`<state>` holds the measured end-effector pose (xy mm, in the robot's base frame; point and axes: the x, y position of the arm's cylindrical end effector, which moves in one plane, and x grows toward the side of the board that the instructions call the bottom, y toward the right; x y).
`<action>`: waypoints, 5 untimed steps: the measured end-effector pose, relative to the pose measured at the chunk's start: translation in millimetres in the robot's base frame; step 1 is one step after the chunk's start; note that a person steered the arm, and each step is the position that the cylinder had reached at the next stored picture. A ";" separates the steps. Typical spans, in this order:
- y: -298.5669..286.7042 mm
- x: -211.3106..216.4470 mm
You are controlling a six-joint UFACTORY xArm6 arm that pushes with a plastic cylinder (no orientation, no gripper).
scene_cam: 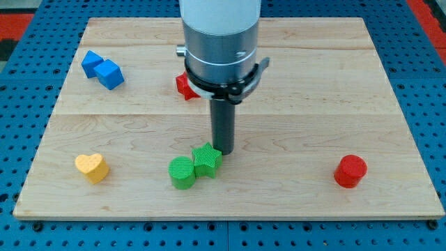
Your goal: Slightly push the red circle towards the center of the board
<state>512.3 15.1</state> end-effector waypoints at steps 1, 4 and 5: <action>81.4 7.6; 262.6 38.2; 210.3 103.0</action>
<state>615.3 225.4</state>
